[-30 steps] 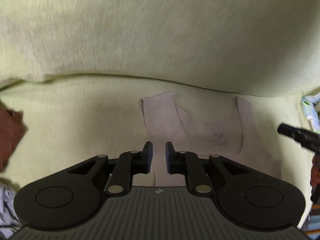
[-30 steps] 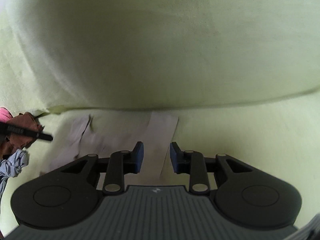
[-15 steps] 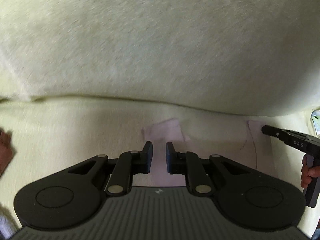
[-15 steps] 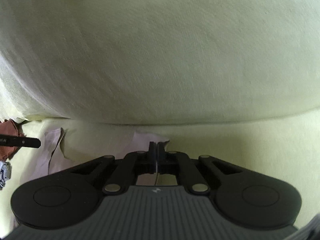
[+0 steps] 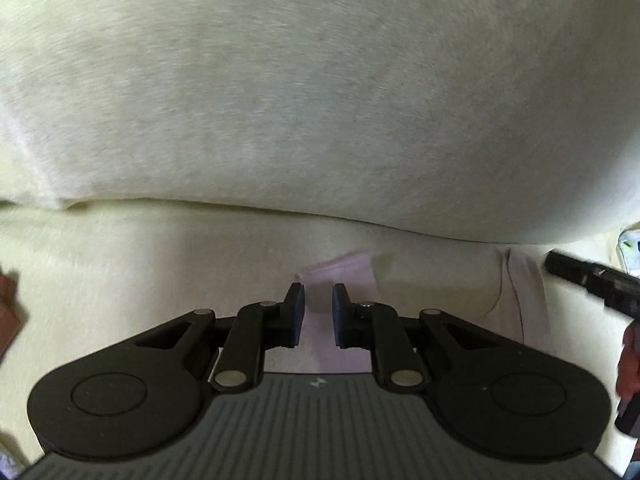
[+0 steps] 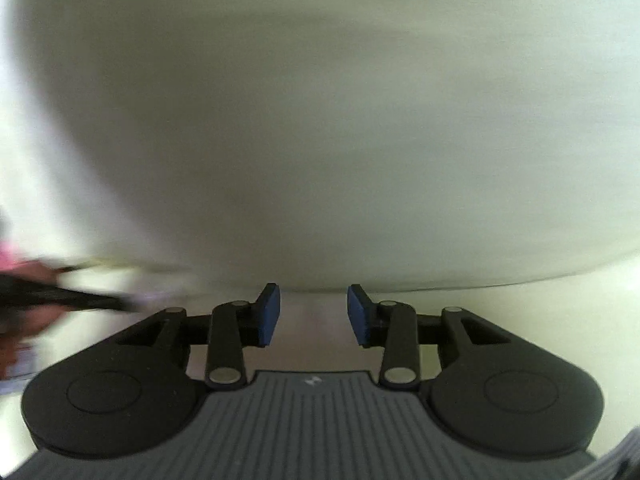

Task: Fold clothes

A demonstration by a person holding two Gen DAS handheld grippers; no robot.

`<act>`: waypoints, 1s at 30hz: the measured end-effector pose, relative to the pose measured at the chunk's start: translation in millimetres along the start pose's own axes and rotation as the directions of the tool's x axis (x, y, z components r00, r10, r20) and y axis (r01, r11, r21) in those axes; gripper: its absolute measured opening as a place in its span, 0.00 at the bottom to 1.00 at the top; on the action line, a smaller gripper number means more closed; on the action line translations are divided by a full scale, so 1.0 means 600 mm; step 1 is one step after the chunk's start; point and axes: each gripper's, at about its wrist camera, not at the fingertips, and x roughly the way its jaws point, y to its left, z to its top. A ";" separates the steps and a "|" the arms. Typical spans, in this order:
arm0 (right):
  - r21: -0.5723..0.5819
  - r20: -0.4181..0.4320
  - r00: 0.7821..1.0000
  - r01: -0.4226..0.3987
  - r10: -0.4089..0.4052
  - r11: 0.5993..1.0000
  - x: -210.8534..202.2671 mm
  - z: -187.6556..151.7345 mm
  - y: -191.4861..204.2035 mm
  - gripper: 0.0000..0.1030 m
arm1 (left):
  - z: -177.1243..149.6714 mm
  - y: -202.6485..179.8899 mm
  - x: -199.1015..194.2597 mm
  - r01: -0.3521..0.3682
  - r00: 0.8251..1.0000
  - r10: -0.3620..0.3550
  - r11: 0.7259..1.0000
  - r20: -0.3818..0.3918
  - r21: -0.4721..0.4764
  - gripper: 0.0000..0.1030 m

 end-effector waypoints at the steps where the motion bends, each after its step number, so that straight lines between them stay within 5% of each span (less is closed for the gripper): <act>1: -0.006 -0.026 0.999 -0.042 0.042 0.999 0.019 0.002 0.014 0.13 | -0.005 0.002 -0.003 0.001 1.000 -0.001 1.000 0.003 -0.007 0.16; 3: -0.008 -0.089 0.987 -0.135 0.134 0.991 0.073 0.005 0.049 0.13 | -0.016 0.007 -0.013 0.003 1.000 -0.003 1.000 0.010 -0.023 0.16; 11: -0.012 -0.155 0.977 -0.151 0.147 0.988 0.178 0.011 0.082 0.15 | -0.044 0.007 -0.005 0.072 0.997 -0.072 0.997 0.002 -0.042 0.16; 17: -0.026 -0.173 0.973 -0.161 0.155 0.987 0.181 0.022 0.085 0.12 | -0.051 0.000 0.028 0.117 0.993 -0.119 0.991 -0.022 -0.072 0.16; 19: -0.045 -0.163 0.975 -0.159 0.150 0.986 0.181 0.025 0.090 0.01 | -0.053 -0.001 0.033 0.119 0.992 -0.121 0.990 -0.020 -0.076 0.16; 30: -0.116 -0.123 0.989 -0.096 0.081 0.989 0.189 0.037 0.085 0.04 | -0.078 -0.029 0.021 0.094 0.995 -0.095 0.995 -0.029 -0.040 0.16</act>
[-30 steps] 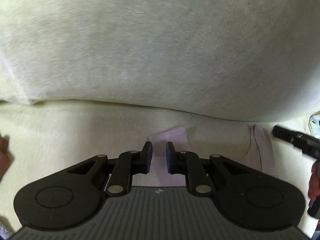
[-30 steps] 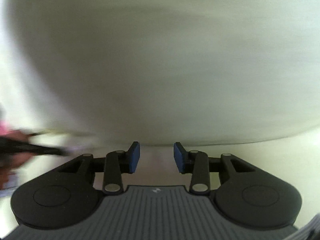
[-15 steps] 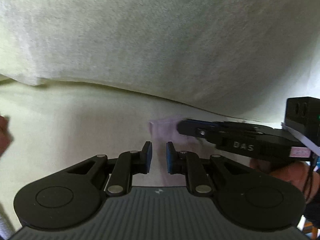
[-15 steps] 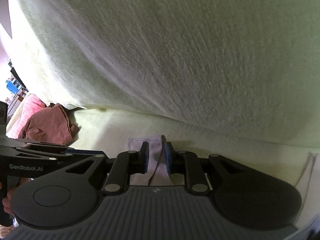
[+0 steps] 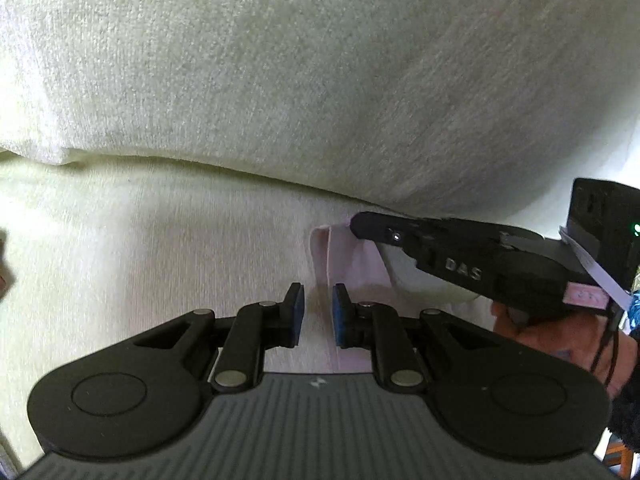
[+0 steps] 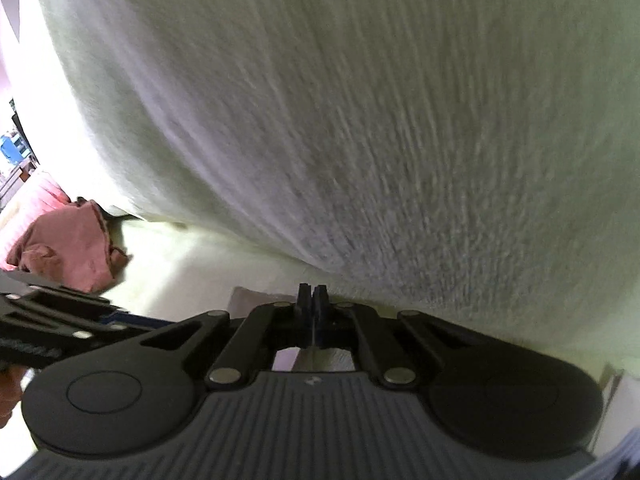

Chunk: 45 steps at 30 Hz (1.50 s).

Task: Fold clothes

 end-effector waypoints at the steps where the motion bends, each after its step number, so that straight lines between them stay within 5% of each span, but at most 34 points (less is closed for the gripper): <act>1: 0.002 0.002 1.000 0.003 -0.003 1.000 -0.001 0.002 0.000 0.06 | -0.004 -0.003 -0.003 -0.006 1.000 0.006 1.000 0.000 0.007 0.16; 8: 0.118 0.069 0.996 0.052 -0.061 0.992 -0.126 -0.034 -0.007 0.13 | -0.024 -0.058 -0.002 -0.013 0.999 0.014 0.999 -0.030 0.034 0.17; 13: 0.159 -0.040 0.996 0.082 -0.077 0.984 -0.199 -0.110 -0.012 0.04 | -0.053 -0.113 0.024 -0.048 0.996 0.055 0.995 -0.073 0.092 0.24; 18: -0.005 -0.073 0.958 0.279 -0.278 0.960 -0.198 -0.121 -0.007 0.04 | -0.064 -0.168 0.060 -0.208 0.975 0.218 0.965 -0.049 0.160 0.23; 20: -0.014 -0.047 0.949 0.312 -0.312 0.950 -0.212 -0.112 -0.007 0.04 | -0.052 -0.183 0.035 -0.224 0.974 0.228 0.961 -0.007 0.164 0.24; 31: -0.025 -0.055 0.956 0.286 -0.287 0.958 -0.309 -0.197 -0.009 0.06 | -0.159 -0.212 -0.037 -0.242 0.969 0.247 0.964 -0.029 0.113 0.24; 35: -0.019 -0.104 0.925 0.366 -0.365 0.931 -0.357 -0.263 -0.037 0.01 | -0.193 -0.185 -0.029 -0.317 0.943 0.326 0.940 -0.063 0.127 0.24; 37: 0.006 -0.098 0.907 0.411 -0.409 0.911 -0.387 -0.272 -0.050 0.02 | -0.198 -0.184 -0.043 -0.320 0.944 0.326 0.942 -0.049 0.100 0.24; 40: 0.019 -0.050 0.913 0.406 -0.404 0.914 -0.402 -0.261 -0.045 0.07 | -0.203 -0.191 -0.033 -0.323 0.944 0.328 0.941 -0.040 0.098 0.25; 43: 0.006 -0.047 0.946 0.321 -0.320 0.947 -0.371 -0.248 -0.033 0.06 | -0.207 -0.193 -0.030 -0.330 0.942 0.335 0.938 -0.033 0.106 0.31; 45: -0.021 -0.069 0.938 0.339 -0.339 0.941 -0.356 -0.256 -0.040 0.03 | -0.211 -0.187 -0.058 -0.338 0.940 0.341 0.934 -0.009 0.119 0.36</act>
